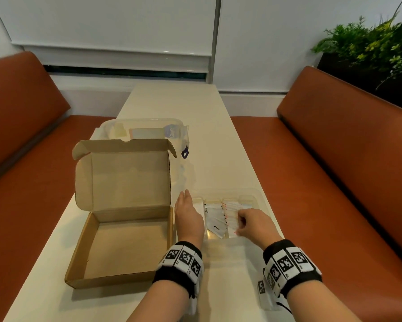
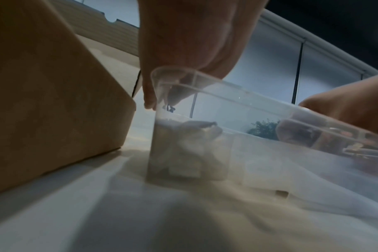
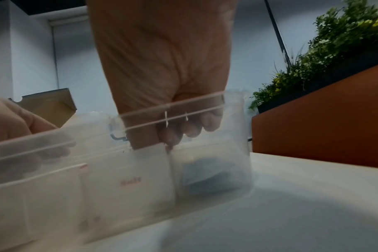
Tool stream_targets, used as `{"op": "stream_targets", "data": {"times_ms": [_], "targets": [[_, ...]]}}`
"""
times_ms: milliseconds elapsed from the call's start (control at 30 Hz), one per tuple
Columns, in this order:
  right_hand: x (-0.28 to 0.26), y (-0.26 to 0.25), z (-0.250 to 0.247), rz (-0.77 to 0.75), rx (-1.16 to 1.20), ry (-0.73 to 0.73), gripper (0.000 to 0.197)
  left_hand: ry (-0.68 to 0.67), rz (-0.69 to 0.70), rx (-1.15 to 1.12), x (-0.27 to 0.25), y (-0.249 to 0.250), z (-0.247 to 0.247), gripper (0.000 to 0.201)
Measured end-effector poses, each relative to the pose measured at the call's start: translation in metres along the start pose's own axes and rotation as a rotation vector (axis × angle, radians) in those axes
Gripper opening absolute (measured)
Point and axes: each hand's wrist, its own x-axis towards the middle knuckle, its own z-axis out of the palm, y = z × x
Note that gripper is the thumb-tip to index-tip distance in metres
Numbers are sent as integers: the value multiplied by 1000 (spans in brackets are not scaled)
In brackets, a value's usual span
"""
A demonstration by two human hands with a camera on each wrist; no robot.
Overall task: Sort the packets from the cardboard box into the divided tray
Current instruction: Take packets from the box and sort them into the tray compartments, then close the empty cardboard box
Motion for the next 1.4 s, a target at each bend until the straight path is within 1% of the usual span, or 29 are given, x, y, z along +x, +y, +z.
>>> {"op": "stream_targets", "data": {"times_ms": [67, 100, 133, 167, 200, 233, 267, 333, 400, 467, 600, 700, 767, 833, 867, 933, 967, 1033, 1100, 1167, 1300, 1400], "targets": [[-1, 0, -3, -5, 73, 29, 33, 10, -12, -39, 1, -1, 0, 69], [-3, 0, -5, -11, 114, 97, 29, 14, -14, -50, 1, -2, 0, 69], [-4, 2, -7, -15, 122, 209, 23, 17, -14, -53, 1, -3, 1, 69], [-5, 4, -9, 0, 82, 330, 15, 19, -14, -52, 1, -3, 1, 69], [-7, 6, -11, 37, 24, 428, 13, 20, -12, -50, 2, -4, 1, 69], [-8, 10, -11, 98, -16, 484, 21, 21, -10, -50, 2, -4, 1, 69], [-9, 14, -11, 163, -21, 492, 30, 22, -9, -53, 2, -4, 2, 69], [-10, 20, -10, 270, 64, 418, 43, 24, -11, -67, 3, -4, 2, 69], [-12, 23, -6, 300, 145, 341, 51, 28, -11, -77, 3, -5, 2, 68], [-14, 25, -1, 292, 156, 337, 56, 28, -11, -83, 2, -4, 2, 67], [-16, 30, 5, 307, 168, 362, 57, 21, -4, -62, 3, -3, 3, 67], [-15, 30, 4, 324, 167, 329, 57, 12, -7, -60, 3, -2, 2, 67], [-13, 27, -3, 344, 136, 311, 53, 3, -20, -86, 4, 1, -1, 65], [-12, 15, -12, 338, 28, 340, 44, 0, -17, -106, 5, 5, -5, 54], [-10, 6, -17, 315, 6, 378, 42, 4, -7, -121, 6, 7, -9, 48], [-6, -18, -26, 221, 96, 431, 40, 25, 30, -165, 8, 12, -19, 38], [-3, -34, -29, 156, 191, 433, 39, 50, 54, -188, 10, 14, -27, 36], [5, -66, -32, 45, 384, 388, 35, 144, 89, -226, 14, 18, -48, 31], [11, -99, -33, -29, 507, 308, 33, 274, 103, -230, 19, 17, -74, 26], [15, -129, -31, -73, 598, 245, 33, 408, 111, -189, 25, 10, -102, 24], [18, -169, -24, -55, 684, 169, 38, 663, 52, -136, 40, -12, -154, 21], [19, -185, -19, 4, 739, 148, 43, 788, 7, -84, 48, -31, -184, 20]]}}
